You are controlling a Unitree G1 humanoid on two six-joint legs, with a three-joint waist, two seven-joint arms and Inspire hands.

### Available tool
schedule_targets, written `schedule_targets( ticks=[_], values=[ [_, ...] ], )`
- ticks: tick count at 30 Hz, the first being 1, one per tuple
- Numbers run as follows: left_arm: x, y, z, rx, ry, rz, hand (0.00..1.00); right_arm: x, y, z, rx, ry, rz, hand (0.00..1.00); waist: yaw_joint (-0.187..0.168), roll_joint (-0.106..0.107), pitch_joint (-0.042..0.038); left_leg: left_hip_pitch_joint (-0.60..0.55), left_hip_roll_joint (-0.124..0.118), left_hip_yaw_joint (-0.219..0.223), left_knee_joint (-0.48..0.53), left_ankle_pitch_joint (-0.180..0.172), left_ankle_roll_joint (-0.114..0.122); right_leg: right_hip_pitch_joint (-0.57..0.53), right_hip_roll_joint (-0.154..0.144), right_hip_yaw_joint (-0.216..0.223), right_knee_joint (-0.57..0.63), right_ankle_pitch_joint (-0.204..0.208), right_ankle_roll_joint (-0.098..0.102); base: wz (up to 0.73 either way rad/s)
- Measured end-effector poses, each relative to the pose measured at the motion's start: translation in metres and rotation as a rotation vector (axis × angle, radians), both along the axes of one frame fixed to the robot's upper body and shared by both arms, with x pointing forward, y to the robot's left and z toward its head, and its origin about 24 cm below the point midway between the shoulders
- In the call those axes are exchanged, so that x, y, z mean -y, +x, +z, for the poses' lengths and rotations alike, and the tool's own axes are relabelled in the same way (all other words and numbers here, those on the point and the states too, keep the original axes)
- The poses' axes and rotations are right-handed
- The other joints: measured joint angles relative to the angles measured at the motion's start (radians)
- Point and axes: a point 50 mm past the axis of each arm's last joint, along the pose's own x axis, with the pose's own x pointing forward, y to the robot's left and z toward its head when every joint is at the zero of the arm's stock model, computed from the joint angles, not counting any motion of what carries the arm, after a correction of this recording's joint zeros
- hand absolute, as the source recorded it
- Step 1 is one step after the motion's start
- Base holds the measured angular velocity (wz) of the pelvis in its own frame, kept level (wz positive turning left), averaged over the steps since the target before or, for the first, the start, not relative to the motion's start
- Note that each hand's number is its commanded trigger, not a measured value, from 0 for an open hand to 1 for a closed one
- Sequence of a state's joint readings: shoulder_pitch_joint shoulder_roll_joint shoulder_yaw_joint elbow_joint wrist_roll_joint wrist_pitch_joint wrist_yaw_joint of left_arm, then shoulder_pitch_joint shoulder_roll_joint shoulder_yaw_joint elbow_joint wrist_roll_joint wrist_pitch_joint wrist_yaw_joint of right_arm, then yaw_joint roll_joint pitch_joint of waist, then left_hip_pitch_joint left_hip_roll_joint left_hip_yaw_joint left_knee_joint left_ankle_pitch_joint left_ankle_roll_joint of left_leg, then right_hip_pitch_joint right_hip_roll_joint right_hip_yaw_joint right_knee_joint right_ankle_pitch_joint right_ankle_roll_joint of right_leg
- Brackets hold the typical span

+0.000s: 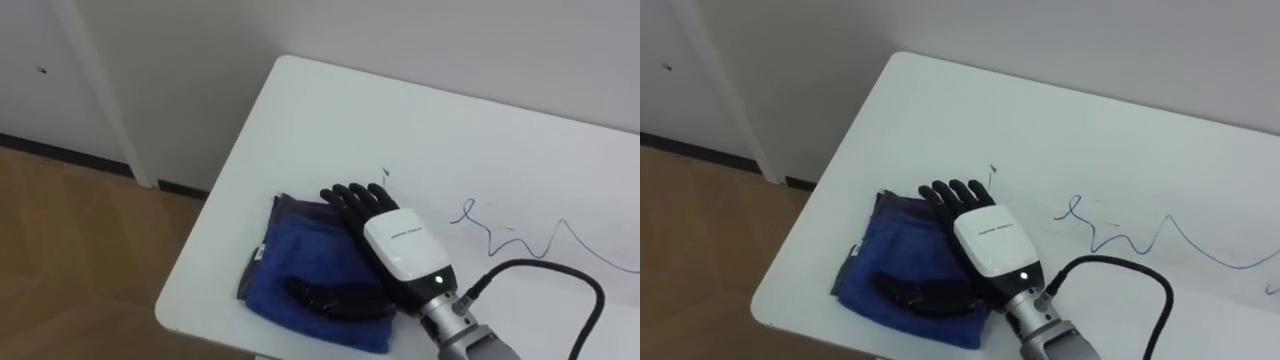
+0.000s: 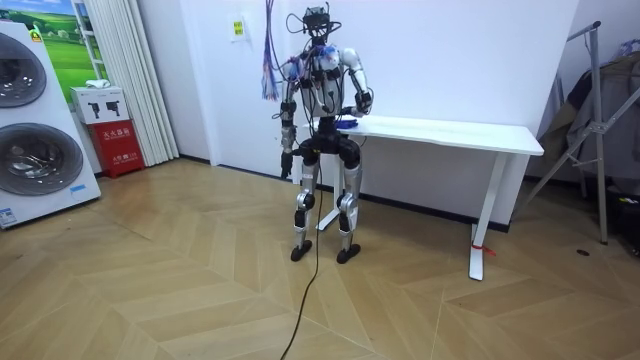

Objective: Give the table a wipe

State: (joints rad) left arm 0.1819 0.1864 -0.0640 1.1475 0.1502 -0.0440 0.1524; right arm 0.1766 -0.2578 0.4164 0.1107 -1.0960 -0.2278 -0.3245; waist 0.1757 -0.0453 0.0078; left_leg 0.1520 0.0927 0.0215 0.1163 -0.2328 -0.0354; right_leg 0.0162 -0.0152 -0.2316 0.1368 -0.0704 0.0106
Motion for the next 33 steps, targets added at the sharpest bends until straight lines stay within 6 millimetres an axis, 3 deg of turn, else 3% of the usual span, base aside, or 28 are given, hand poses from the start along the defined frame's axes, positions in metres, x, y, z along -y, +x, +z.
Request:
schedule_targets(
  ticks=[11, 21, 30, 32, 33],
  values=[
    [-0.002, 0.003, 0.001, 0.015, 0.021, -0.002, 0.0, -0.008, -0.004, -0.003, -0.03, -0.002, 0.033, 0.0, 0.013, 0.003, -0.001, -0.001, 0.0, 0.0, -0.001, -0.001, 0.0, 0.0, 0.0, -0.001, 0.0, 0.0, 0.0, 0.0],
    [-0.002, 0.004, 0.002, 0.021, 0.022, 0.003, 0.0, 0.0, -0.008, -0.019, -0.108, -0.046, 0.016, 0.0, 0.013, -0.004, -0.0077, -0.001, 0.0, -0.006, 0.002, -0.001, 0.0, 0.004, -0.001, -0.006, -0.001, 0.0, 0.0, 0.0],
    [-0.002, 0.001, 0.001, 0.013, 0.021, 0.005, 0.0, 0.004, -0.011, -0.026, -0.158, -0.031, -0.008, 0.0, 0.013, -0.004, -0.0078, -0.001, 0.0, -0.011, 0.002, -0.001, 0.0, 0.007, -0.002, -0.012, -0.001, 0.0, 0.0, 0.01],
    [-0.002, 0.001, 0.001, 0.013, 0.021, 0.005, 0.0, 0.004, -0.011, -0.026, -0.158, -0.031, -0.008, 0.52, 0.013, -0.005, -0.0077, -0.001, 0.0, -0.012, 0.002, -0.001, 0.0, 0.007, -0.002, -0.013, -0.002, 0.0, 0.0, 0.0],
    [-0.002, 0.001, 0.001, 0.013, 0.021, 0.005, 0.0, 0.004, -0.011, -0.026, -0.158, -0.03, -0.009, 0.53, 0.013, -0.005, -0.0075, -0.001, 0.0, -0.013, 0.002, -0.001, 0.0, 0.007, -0.003, -0.013, -0.002, 0.0, 0.0, 0.0]
  ],
)
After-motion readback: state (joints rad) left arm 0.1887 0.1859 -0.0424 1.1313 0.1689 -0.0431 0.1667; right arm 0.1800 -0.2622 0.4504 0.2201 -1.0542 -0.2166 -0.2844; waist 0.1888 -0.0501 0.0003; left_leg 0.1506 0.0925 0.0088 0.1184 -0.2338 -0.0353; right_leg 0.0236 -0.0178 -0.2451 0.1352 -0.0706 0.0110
